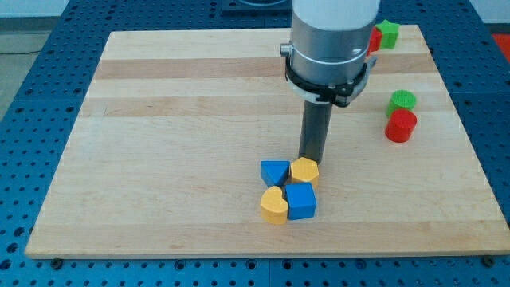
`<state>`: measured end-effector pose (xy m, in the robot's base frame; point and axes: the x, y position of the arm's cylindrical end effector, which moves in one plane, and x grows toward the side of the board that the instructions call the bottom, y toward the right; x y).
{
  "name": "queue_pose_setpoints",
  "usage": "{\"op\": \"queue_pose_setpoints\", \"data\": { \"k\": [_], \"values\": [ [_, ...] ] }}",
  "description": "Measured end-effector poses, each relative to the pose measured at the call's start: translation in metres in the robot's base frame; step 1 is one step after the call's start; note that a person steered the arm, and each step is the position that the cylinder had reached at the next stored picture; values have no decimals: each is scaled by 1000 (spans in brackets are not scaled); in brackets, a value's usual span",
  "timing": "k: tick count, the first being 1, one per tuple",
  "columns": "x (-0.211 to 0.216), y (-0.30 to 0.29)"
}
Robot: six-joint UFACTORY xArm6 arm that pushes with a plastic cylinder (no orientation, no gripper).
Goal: Push the blue triangle into the yellow heart
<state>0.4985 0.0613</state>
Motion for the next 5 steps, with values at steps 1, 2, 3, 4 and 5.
{"op": "queue_pose_setpoints", "data": {
  "k": [1,2,3,4,5],
  "values": [
    [11,0],
    [15,0],
    [4,0],
    [-32,-7],
    [-30,-25]
  ]
}}
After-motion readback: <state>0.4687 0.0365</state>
